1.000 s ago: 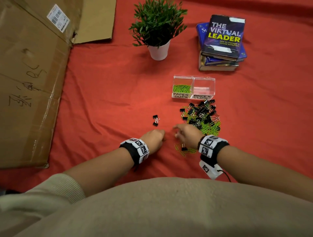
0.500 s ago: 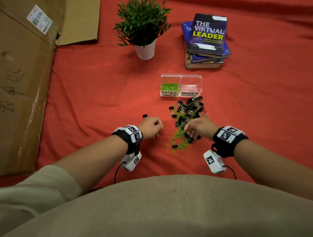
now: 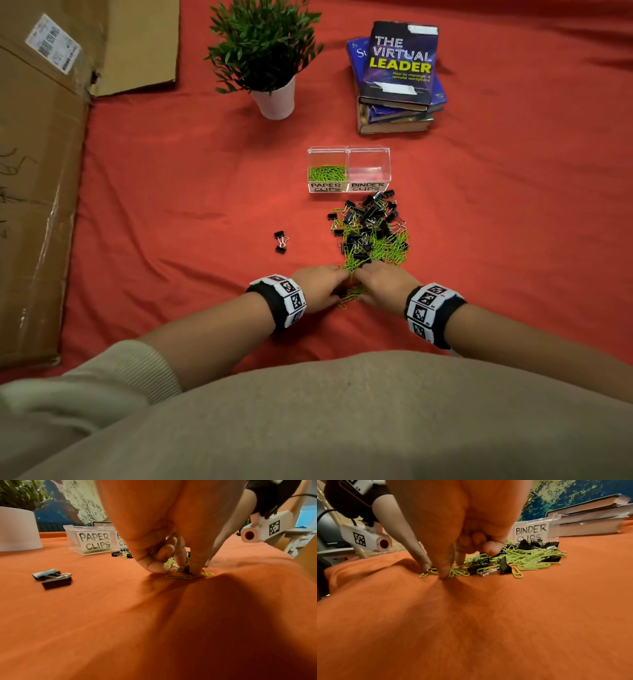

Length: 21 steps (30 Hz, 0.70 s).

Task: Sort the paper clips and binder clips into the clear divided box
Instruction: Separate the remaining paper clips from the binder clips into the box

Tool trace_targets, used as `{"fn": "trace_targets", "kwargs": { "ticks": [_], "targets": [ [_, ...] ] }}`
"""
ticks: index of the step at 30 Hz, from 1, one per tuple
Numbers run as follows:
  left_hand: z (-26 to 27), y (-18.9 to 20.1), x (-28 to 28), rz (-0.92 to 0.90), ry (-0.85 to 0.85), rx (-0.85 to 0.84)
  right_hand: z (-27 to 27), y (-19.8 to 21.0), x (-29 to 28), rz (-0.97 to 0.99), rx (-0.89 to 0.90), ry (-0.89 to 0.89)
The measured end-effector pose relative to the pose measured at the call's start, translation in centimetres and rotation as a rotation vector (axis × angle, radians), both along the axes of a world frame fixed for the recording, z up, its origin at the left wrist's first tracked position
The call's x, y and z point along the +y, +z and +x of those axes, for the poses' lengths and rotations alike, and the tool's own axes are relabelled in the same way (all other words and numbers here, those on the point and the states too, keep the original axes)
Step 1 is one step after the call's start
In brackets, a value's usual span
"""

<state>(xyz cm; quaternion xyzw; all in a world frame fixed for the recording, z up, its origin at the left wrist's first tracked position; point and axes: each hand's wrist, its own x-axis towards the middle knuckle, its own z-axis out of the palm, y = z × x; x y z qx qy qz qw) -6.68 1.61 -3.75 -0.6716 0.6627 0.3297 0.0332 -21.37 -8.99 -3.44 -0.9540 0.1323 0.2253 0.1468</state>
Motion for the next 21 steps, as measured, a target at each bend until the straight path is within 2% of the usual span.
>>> {"fn": "trace_targets", "kwargs": {
  "ticks": [5, 9, 12, 21],
  "targets": [
    [0.1, -0.2, 0.0, -0.045, 0.010, -0.036, -0.4, -0.6, 0.5, 0.006, -0.087, 0.085],
    [1.7, 0.2, 0.1, -0.073, 0.158, -0.024, 0.0, -1.3, 0.6, 0.045, -0.103, 0.005],
    [3.0, 0.3, 0.4, -0.116, 0.261, -0.016, 0.3, -1.3, 0.5, 0.076, -0.042, -0.075],
    [1.0, 0.2, 0.6, -0.025, 0.051, -0.072, 1.2, 1.8, -3.4, 0.517, -0.028, -0.519]
  ]
}}
